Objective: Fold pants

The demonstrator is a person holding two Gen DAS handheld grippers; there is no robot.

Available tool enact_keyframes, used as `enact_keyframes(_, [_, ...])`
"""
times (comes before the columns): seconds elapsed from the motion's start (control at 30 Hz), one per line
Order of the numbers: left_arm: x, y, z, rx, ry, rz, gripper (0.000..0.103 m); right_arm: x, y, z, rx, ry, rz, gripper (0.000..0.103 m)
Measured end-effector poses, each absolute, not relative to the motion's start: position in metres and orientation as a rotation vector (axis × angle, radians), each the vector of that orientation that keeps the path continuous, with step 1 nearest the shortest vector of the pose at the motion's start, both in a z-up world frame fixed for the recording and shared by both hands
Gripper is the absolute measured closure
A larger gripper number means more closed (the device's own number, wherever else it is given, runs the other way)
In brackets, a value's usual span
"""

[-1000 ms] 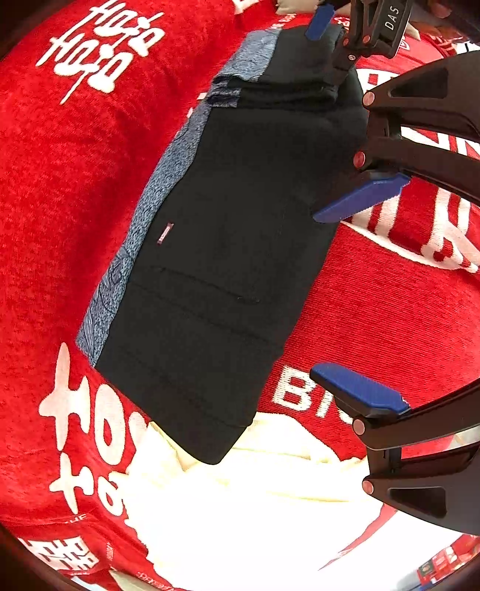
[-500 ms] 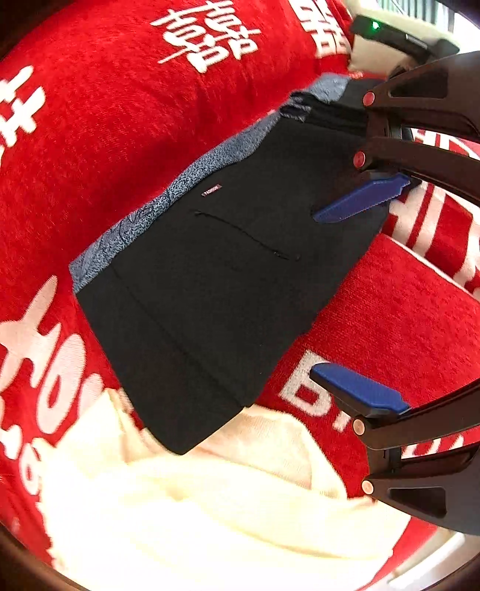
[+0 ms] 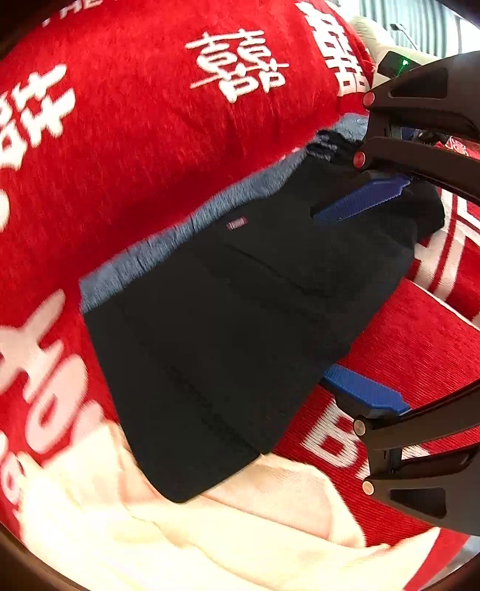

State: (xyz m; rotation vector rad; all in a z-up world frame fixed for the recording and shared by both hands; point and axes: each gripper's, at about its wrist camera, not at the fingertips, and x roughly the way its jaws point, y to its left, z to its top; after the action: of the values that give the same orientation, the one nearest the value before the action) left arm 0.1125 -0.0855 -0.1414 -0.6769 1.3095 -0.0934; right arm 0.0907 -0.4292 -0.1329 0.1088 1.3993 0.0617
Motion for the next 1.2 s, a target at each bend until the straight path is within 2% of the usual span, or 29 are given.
enact_keyframes(0.3, [0.118, -0.098, -0.151, -0.604, 1.310, -0.006, 0.024, 0.090, -0.435, -0.132, 0.111, 1.375, 0.091, 0.000])
enact_keyframes(0.33, [0.121, -0.102, -0.151, -0.588, 1.308, 0.016, 0.030, 0.091, -0.435, -0.132, 0.110, 1.375, 0.092, 0.000])
enact_keyframes(0.37, [0.123, -0.106, -0.149, -0.541, 1.314, 0.060, 0.047, 0.091, -0.435, -0.131, 0.107, 1.378, 0.092, 0.000])
enact_keyframes(0.4, [0.123, -0.107, -0.147, -0.502, 1.317, 0.084, 0.057, 0.092, -0.434, -0.129, 0.101, 1.384, 0.090, 0.000])
enact_keyframes(0.47, [0.124, -0.107, -0.140, -0.475, 1.301, 0.096, 0.083, 0.095, -0.433, -0.124, 0.098, 1.393, 0.085, 0.000])
enact_keyframes(0.77, [0.120, -0.146, -0.107, -0.187, 1.220, 0.094, 0.086, 0.151, -0.393, -0.063, 0.180, 1.498, 0.252, 0.002])
enact_keyframes(0.93, [0.119, -0.157, -0.106, -0.079, 1.200, 0.098, 0.086, 0.213, -0.310, -0.038, 0.133, 1.584, 0.452, 0.002])
enact_keyframes(1.2, [0.118, -0.164, -0.108, -0.013, 1.197, 0.107, 0.086, 0.263, -0.152, -0.047, -0.109, 1.760, 0.659, 0.000])
